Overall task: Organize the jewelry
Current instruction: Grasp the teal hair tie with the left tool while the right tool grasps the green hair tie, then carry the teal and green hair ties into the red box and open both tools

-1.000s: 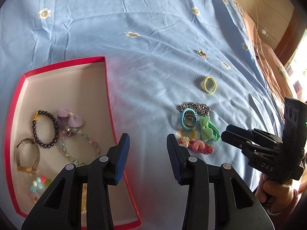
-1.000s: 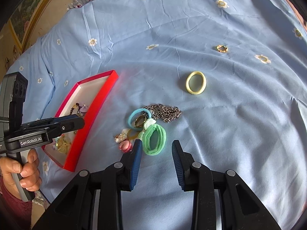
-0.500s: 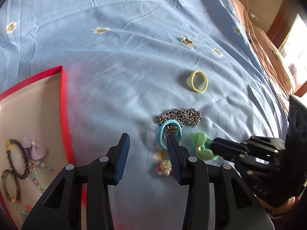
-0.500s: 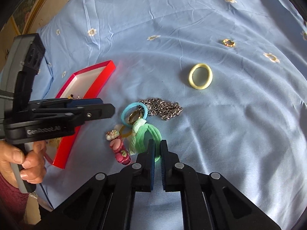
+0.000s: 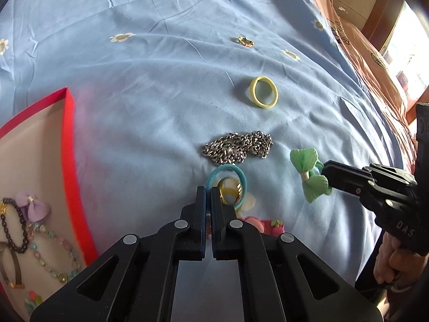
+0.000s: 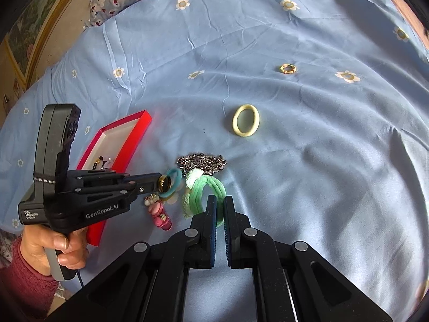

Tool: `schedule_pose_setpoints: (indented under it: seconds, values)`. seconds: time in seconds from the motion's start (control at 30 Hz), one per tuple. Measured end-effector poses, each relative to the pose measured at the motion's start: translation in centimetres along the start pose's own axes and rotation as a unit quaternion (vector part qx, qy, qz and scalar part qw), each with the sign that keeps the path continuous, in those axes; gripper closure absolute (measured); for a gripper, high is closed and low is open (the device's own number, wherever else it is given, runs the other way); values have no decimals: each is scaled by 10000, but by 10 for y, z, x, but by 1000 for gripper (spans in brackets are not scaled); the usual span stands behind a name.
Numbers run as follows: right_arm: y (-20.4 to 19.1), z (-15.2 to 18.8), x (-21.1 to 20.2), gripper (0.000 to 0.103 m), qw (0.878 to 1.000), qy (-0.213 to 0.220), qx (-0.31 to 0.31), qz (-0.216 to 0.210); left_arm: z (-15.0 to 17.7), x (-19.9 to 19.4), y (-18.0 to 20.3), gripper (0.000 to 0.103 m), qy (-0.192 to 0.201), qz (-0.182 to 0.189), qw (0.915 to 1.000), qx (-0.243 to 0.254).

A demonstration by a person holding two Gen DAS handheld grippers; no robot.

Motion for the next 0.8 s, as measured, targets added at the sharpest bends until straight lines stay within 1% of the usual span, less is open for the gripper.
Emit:
schedule_pose_setpoints:
  seconds: [0.43, 0.63, 0.8]
  values:
    - [-36, 0, -11, 99, 9995, 113, -186, -236, 17, -71, -28, 101, 548, -52, 9970, -553]
    - [-56, 1, -13, 99, 9988, 114, -309, -366, 31, -92, -45, 101, 659, -176, 9946, -785]
    - [-73, 4, -12, 99, 9979, 82, -410, -485, 45, -110, -65, 101, 775, -307, 9908, -1065]
Point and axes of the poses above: each gripper's, at about its wrist camera, not at the fingertips, and x roughly the way its jaws point, y to its right, z to its underside, the point moved 5 cm from there along x, roughly the way its jaws point, and after that the axes turned 10 degrees about y, right-handed, at the moved point
